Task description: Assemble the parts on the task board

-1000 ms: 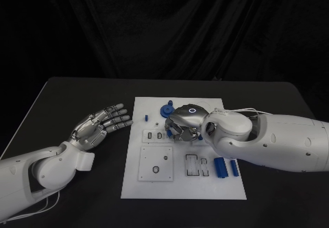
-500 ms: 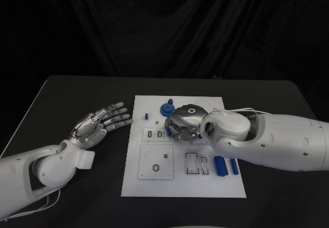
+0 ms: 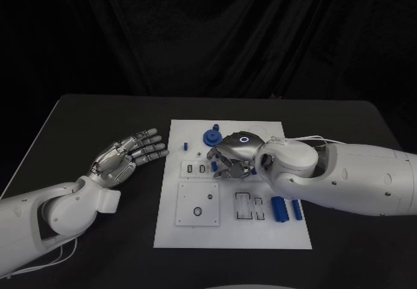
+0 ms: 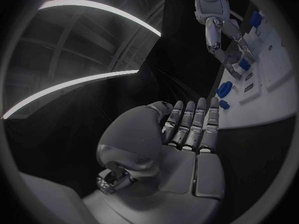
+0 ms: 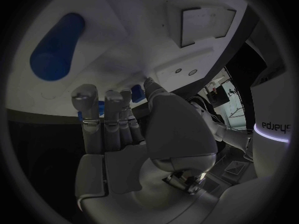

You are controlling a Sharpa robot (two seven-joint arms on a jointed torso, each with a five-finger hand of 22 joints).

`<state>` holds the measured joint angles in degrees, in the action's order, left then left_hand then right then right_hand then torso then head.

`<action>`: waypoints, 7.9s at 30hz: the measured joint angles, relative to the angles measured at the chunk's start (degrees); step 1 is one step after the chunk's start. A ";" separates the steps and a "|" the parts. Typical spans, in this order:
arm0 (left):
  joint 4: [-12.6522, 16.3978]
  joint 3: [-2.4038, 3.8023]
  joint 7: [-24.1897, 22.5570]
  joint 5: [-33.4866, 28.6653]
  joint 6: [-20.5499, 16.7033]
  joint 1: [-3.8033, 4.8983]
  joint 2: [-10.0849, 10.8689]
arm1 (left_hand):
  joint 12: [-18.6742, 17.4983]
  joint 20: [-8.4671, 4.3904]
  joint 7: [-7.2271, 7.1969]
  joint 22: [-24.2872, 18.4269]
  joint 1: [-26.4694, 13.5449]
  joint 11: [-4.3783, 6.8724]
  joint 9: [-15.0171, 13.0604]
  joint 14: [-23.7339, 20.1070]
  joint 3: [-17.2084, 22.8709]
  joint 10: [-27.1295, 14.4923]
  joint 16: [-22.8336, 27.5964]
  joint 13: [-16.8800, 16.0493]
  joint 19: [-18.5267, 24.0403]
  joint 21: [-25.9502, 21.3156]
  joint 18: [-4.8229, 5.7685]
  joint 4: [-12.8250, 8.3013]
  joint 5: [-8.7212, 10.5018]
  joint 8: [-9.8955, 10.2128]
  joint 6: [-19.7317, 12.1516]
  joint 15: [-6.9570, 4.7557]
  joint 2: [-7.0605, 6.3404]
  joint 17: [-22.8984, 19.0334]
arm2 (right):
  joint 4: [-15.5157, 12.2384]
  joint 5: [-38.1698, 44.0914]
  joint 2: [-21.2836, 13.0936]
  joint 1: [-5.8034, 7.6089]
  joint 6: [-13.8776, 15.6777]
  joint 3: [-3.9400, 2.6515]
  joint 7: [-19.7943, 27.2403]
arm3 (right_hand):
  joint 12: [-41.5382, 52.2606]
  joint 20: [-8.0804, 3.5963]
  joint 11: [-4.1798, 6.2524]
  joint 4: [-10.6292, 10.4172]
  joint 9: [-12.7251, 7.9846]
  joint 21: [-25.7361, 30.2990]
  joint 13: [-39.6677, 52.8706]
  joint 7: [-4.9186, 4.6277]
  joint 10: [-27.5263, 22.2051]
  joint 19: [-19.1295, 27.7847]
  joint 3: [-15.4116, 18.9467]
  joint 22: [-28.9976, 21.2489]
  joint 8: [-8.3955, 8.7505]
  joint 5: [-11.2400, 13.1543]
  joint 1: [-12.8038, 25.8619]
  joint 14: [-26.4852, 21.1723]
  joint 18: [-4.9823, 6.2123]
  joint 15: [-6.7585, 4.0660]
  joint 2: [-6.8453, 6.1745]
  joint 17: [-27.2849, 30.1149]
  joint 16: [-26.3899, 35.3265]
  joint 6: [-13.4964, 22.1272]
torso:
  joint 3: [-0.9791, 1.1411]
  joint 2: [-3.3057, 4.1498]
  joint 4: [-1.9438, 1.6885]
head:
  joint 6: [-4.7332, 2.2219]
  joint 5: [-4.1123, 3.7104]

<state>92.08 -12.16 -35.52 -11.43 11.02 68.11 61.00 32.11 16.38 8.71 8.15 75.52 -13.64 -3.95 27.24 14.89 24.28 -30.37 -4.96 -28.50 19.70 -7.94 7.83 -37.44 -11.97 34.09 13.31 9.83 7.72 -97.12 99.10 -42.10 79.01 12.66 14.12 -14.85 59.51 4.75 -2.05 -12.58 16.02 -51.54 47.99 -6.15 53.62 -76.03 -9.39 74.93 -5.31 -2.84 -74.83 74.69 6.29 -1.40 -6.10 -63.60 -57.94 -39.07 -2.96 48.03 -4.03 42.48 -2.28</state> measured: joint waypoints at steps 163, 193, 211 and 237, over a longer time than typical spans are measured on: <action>-22.92 0.02 65.30 64.53 -5.28 4.84 -33.01 | 57.68 -12.21 -4.02 66.76 -11.74 12.55 -37.85 56.69 -11.85 59.69 -59.66 -69.96 -52.07 65.17 5.35 6.94 26.33 -19.08 10.34 -15.15 -2.72 67.19 | 8.58 -47.33 -13.29 -8.06 26.67 0.15 38.15 | 0.22 -0.45 0.11 -3.69 -2.36 -11.30 -1.97 0.08 3.20 -4.55 -4.70 -0.01 -5.84 -13.11 -4.20 3.77 -0.91 -0.28 6.98 -3.40 -4.41 -18.98 | 10.47 -15.25 5.55 | 7.51 9.22; -25.06 0.02 63.49 64.55 -4.29 3.76 -34.52 | 57.68 -11.97 -3.81 66.76 -10.83 12.54 -38.46 56.69 -10.61 59.70 -59.66 -69.95 -51.05 64.50 5.36 5.70 24.98 -16.80 10.14 -15.15 -2.72 67.19 | 8.79 -47.33 -13.26 -8.06 26.12 0.15 37.37 | 0.22 -0.45 0.11 -3.69 -2.36 -11.01 -2.06 -0.13 3.20 -4.55 -4.70 -0.02 -5.55 -13.10 -4.20 3.77 -0.91 -0.28 6.98 -3.39 -4.41 -18.77 | 10.63 -15.27 5.65 | 7.51 8.64; -25.71 0.01 63.60 64.56 -3.60 3.37 -34.89 | 57.68 -11.97 -3.81 66.80 -9.90 12.53 -38.95 56.69 -9.56 59.70 -59.66 -69.95 -51.06 64.27 5.36 4.33 24.12 -15.53 10.55 -15.14 -2.69 67.19 | 8.87 -47.34 -13.24 -8.06 25.83 0.15 37.02 | 0.22 -0.45 0.11 -3.69 -2.46 -11.02 -2.17 -0.20 3.20 -4.55 -5.02 -0.03 -5.21 -13.53 -4.41 3.77 -0.91 -0.28 6.77 -3.32 -4.41 -18.20 | 10.66 -15.29 5.61 | 7.51 8.67; -25.06 0.01 63.48 64.57 -3.71 3.26 -33.67 | 57.68 -12.18 -4.22 66.78 -10.39 12.90 -43.36 56.69 4.53 59.77 -59.66 -69.95 -50.85 63.33 5.35 -2.14 10.20 -11.47 13.05 -15.58 -6.67 67.19 | 8.81 -47.34 -13.60 -8.12 25.32 0.15 36.46 | 0.22 -0.45 0.10 -3.54 -2.45 -10.81 -2.47 -0.40 3.19 -4.55 -5.80 0.01 -4.72 -15.09 -4.94 3.93 -0.92 -0.12 6.87 -3.14 -4.40 -18.02 | 10.69 -15.22 5.61 | 7.51 8.79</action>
<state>67.02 -12.15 27.96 53.14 7.31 71.38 27.32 89.80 4.20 4.49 74.93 65.13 -0.73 -47.30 83.94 19.42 84.04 -90.03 -74.91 -79.35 83.04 -2.59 5.69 -27.24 -23.44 47.13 -2.27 3.17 74.91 -88.31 51.76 -55.70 70.89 37.98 14.27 21.61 59.73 4.31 -1.95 -16.12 13.57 -62.34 45.52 -6.54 56.81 -80.58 -15.20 74.94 -10.03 -17.93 -79.78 78.62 5.37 -1.52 0.76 -66.75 -62.35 -57.09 7.73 32.82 1.58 49.99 6.51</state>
